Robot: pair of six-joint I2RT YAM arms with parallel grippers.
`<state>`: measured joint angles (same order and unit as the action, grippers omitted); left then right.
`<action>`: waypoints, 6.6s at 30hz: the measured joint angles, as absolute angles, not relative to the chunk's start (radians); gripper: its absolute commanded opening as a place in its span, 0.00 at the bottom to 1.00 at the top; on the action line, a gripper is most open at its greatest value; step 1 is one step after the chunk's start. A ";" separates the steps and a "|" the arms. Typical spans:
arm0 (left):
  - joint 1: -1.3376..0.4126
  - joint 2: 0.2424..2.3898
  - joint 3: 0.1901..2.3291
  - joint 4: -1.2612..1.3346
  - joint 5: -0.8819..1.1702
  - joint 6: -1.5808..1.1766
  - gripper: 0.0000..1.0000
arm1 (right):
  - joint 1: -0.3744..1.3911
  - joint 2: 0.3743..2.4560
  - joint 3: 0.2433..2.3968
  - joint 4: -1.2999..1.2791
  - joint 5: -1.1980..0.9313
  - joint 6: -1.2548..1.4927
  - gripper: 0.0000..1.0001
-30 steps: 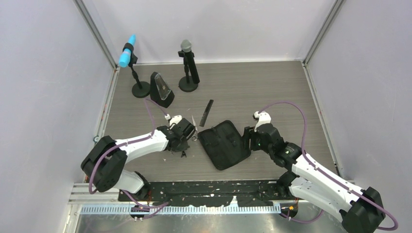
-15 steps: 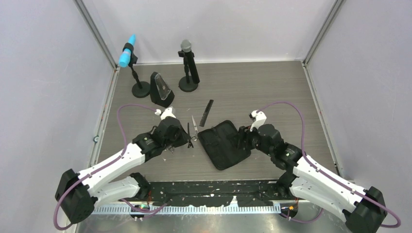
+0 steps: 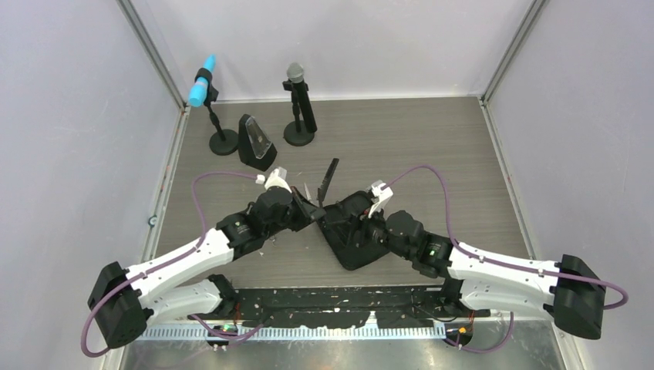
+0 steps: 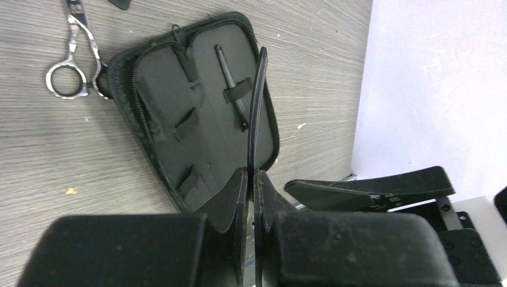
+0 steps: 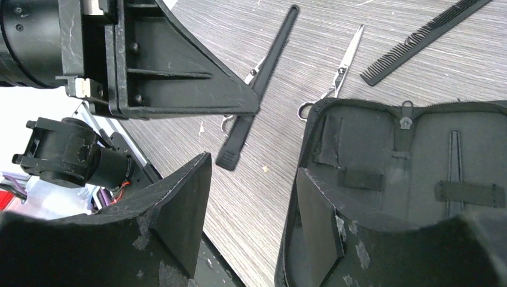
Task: Sort the hair-cutting tools
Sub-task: Pick up the haircut tool at the center of the board, then adjust the hairdressing tool bag at the center of the board.
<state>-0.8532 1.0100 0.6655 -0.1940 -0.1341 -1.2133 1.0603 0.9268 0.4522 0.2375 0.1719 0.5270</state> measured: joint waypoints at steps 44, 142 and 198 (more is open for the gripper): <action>-0.915 1.217 0.855 -0.390 -0.066 -1.011 0.60 | 0.884 0.782 0.476 -0.054 0.456 0.340 0.05; -0.778 1.700 1.097 -0.669 -0.146 -0.679 0.36 | 0.845 1.131 0.515 -0.333 -0.094 0.460 0.05; -0.786 1.547 1.075 -0.542 -0.163 -0.576 0.54 | 0.931 0.850 0.554 -0.611 0.280 0.580 0.05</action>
<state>-0.7856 1.5475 1.0748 -0.5419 -0.1627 -0.5758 0.9306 0.8505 0.5545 -0.6113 0.2798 0.5804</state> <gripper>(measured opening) 0.523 0.238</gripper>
